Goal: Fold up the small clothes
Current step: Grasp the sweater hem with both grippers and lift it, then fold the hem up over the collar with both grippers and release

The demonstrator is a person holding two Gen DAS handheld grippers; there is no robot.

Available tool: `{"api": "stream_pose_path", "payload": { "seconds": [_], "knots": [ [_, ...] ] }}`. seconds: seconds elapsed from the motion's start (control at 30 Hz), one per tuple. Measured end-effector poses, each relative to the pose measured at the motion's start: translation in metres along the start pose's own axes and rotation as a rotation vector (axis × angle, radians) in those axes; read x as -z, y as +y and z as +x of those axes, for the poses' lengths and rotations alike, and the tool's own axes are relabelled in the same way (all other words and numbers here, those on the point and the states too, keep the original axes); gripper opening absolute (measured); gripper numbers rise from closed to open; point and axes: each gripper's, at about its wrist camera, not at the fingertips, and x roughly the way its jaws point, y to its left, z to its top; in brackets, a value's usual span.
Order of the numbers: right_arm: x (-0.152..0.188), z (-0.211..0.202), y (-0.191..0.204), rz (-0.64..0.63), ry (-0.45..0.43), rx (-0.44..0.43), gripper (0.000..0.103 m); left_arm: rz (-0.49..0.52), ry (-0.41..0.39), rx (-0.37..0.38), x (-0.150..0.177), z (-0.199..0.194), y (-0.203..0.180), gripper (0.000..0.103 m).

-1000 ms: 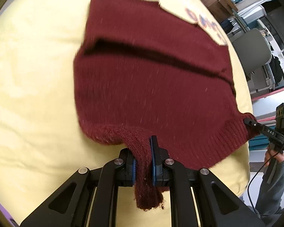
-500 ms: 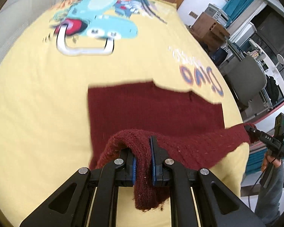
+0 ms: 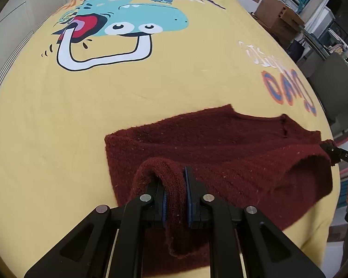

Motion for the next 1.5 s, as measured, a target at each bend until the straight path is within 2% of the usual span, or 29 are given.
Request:
{"api": "stream_pose_path", "payload": {
  "seconds": [0.07,0.17,0.23,0.27,0.3,0.33,0.37,0.4,0.43,0.47,0.57,0.63,0.73,0.87,1.0,1.1,1.17,1.27,1.5],
  "knots": [
    [-0.002,0.009,-0.005,0.024,0.009,0.003,0.012,0.003,0.002,-0.012,0.0,0.005,0.0,0.014],
    [-0.002,0.02,-0.008,0.051,0.023,-0.018,0.016,0.034,0.042,-0.048,0.002,0.013,-0.005,0.021],
    [-0.003,0.021,-0.008,0.042,0.024,-0.007,0.017,0.061,0.039,-0.079,0.004,0.01,-0.011,0.027],
    [-0.003,0.02,-0.007,0.039,0.023,-0.004,0.019,0.067,0.033,-0.084,0.005,0.007,-0.013,0.035],
    [-0.003,0.018,-0.006,0.037,0.02,-0.002,0.021,0.064,0.025,-0.074,0.005,0.003,-0.015,0.05],
    [-0.003,0.014,-0.005,0.036,0.017,-0.001,0.026,0.057,0.02,-0.061,0.004,0.0,-0.016,0.057],
    [-0.003,0.01,-0.004,0.034,0.012,0.0,0.033,0.051,0.008,-0.057,0.004,-0.004,-0.017,0.073],
    [-0.004,0.006,-0.003,0.032,0.002,0.006,0.059,0.055,-0.018,-0.088,0.003,-0.011,-0.019,0.087],
    [-0.005,0.001,-0.001,0.024,-0.017,0.019,0.073,0.062,-0.04,-0.109,0.002,-0.017,-0.021,0.089],
    [-0.006,-0.006,0.001,0.014,-0.041,0.031,0.085,0.066,-0.056,-0.122,0.001,-0.022,-0.023,0.089],
    [-0.007,-0.025,0.007,-0.023,-0.101,0.06,0.085,0.075,-0.065,-0.113,0.001,-0.033,-0.028,0.091],
    [-0.004,-0.035,0.015,-0.059,-0.134,0.075,0.086,0.086,-0.073,-0.114,0.004,-0.038,-0.034,0.097],
    [0.008,-0.041,0.033,-0.136,-0.16,0.086,0.087,0.115,-0.085,-0.114,0.011,-0.039,-0.046,0.1],
    [0.033,-0.032,0.062,-0.249,-0.152,0.102,0.087,0.156,-0.086,-0.106,0.025,-0.026,-0.067,0.102],
    [0.064,-0.013,0.088,-0.32,-0.137,0.117,0.087,0.185,-0.126,-0.102,0.047,-0.007,-0.089,0.102],
    [0.085,0.003,0.098,-0.335,-0.117,0.104,0.087,0.199,-0.09,-0.101,0.062,0.015,-0.097,0.102],
    [0.095,0.016,0.101,-0.348,-0.084,0.113,0.087,0.196,-0.061,-0.111,0.069,0.029,-0.095,0.102],
    [0.104,0.032,0.098,-0.357,-0.062,0.14,0.087,0.167,-0.041,-0.171,0.079,0.043,-0.078,0.102],
    [0.099,0.029,0.065,-0.313,-0.063,0.166,0.087,0.124,-0.075,-0.183,0.086,0.031,-0.034,0.102]
  ]
}}
